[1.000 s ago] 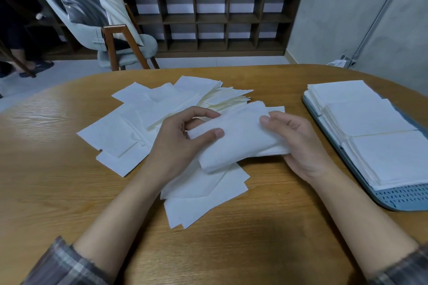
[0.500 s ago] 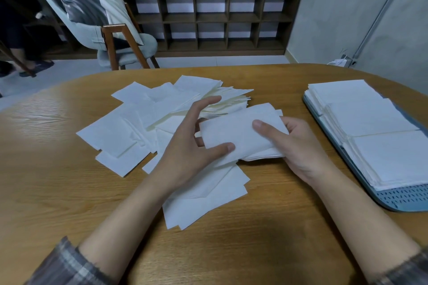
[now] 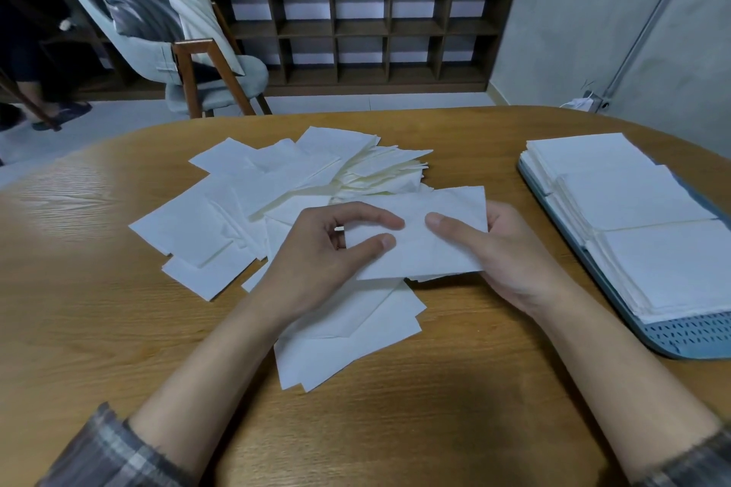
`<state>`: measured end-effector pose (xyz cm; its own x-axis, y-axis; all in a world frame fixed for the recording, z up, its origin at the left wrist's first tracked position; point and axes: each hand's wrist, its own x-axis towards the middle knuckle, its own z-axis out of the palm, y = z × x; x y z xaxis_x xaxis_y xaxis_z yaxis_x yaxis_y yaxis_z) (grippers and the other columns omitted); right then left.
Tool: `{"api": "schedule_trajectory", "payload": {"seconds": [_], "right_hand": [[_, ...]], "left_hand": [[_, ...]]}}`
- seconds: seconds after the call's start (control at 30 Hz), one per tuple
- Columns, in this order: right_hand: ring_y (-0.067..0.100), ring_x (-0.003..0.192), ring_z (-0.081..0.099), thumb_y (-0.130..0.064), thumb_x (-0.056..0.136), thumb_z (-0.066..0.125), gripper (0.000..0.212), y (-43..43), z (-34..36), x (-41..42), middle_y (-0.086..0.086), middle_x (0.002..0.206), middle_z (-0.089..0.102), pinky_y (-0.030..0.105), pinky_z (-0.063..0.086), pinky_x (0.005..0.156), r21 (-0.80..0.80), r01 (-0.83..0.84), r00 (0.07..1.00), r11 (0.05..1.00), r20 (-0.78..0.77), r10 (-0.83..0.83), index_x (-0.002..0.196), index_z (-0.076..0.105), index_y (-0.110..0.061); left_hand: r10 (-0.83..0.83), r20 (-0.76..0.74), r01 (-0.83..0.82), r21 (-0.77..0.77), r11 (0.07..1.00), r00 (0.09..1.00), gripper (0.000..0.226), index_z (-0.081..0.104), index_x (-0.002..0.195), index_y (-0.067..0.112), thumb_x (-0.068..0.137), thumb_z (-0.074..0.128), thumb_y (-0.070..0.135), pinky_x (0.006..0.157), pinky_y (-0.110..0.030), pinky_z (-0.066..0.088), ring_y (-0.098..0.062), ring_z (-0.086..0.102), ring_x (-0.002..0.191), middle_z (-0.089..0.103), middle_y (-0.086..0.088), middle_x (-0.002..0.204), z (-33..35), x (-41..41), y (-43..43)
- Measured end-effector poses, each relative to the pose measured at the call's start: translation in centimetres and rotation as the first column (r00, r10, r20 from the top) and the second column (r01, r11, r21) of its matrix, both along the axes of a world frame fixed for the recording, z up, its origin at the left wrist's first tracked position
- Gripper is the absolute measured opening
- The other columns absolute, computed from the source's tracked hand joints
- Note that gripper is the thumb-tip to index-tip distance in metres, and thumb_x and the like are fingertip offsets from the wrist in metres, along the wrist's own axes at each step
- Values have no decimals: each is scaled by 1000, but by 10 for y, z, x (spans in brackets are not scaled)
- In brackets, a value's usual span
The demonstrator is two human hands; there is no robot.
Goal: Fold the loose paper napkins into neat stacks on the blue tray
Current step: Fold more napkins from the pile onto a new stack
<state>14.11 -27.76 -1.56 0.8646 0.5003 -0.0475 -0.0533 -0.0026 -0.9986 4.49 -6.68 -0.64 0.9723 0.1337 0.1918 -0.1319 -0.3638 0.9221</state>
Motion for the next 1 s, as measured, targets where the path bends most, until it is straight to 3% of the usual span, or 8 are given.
{"api": "schedule_trajectory", "payload": {"seconds": [0.2, 0.4, 0.57, 0.63, 0.7, 0.8, 0.87, 1.0], "right_hand": [[27, 108, 76, -29, 95, 73, 22, 1, 2, -1, 5, 109, 81, 54, 53, 104, -57, 59, 997, 997, 45, -56, 109, 80, -14], [30, 109, 75, -25, 95, 74, 22, 1, 2, -3, 5, 108, 81, 48, 56, 97, -40, 90, 990, 995, 116, -84, 111, 79, -11], [23, 111, 74, -12, 86, 71, 37, 0, 7, -2, 8, 118, 78, 33, 62, 89, 294, -26, 999, 956, -28, 35, 122, 70, -15], [22, 108, 73, -9, 88, 72, 48, 1, 6, -2, 5, 118, 77, 32, 62, 85, 261, -48, 999, 964, 38, 39, 132, 62, -23], [18, 104, 75, -8, 92, 75, 55, 2, 4, -3, -1, 115, 77, 29, 61, 78, 113, 2, 983, 994, 180, -22, 138, 54, -31], [13, 100, 74, -11, 94, 77, 54, 2, 3, -3, -8, 112, 75, 26, 58, 74, 4, 65, 953, 998, 296, -63, 134, 51, -38], [14, 101, 74, -11, 94, 76, 53, 1, 4, -4, -9, 112, 75, 27, 59, 74, 26, 43, 957, 999, 288, -49, 132, 51, -38], [18, 101, 75, -7, 91, 74, 53, 1, 6, -4, -3, 108, 78, 30, 61, 77, 190, -24, 990, 981, 138, -3, 131, 50, -32]], "left_hand": [[7, -37, -6, 10, 1000, 999, 13, 82, 105, 23, 93, 80, 17, 45, -13, 21, -10, 21, 44, 59, 29, 57, 1, 0, -2], [63, -26, -62, 34, 998, 998, 11, 81, 99, 27, 89, 84, 26, 53, -14, 32, -10, 36, 52, 69, 24, 83, -5, 3, -2], [80, -11, -80, -147, 986, 997, 54, 55, 132, 34, 84, 78, 43, 84, -16, 53, 2, 65, 106, 65, 18, 122, -4, 4, -3], [-6, -67, -12, -272, 962, 998, 58, 53, 141, 41, 88, 77, 41, 93, -26, 57, -5, 67, 116, 66, 8, 129, -3, 5, -1], [-58, -114, 14, -359, 933, 992, 55, 55, 140, 48, 91, 78, 37, 96, -42, 60, -20, 72, 115, 71, 0, 122, -4, 6, 0], [18, -86, -39, -249, 968, 996, 53, 56, 139, 43, 94, 77, 25, 80, -28, 62, -11, 74, 100, 73, 1, 113, -3, 4, -4], [66, -56, -78, -239, 968, 996, 50, 59, 138, 36, 94, 78, 20, 73, -21, 60, -8, 75, 94, 74, 1, 113, -3, 4, -4], [23, -102, -58, -361, 931, 995, 46, 62, 135, 41, 93, 77, 27, 89, -37, 63, -22, 76, 101, 78, -1, 105, -5, 6, 0]]}}
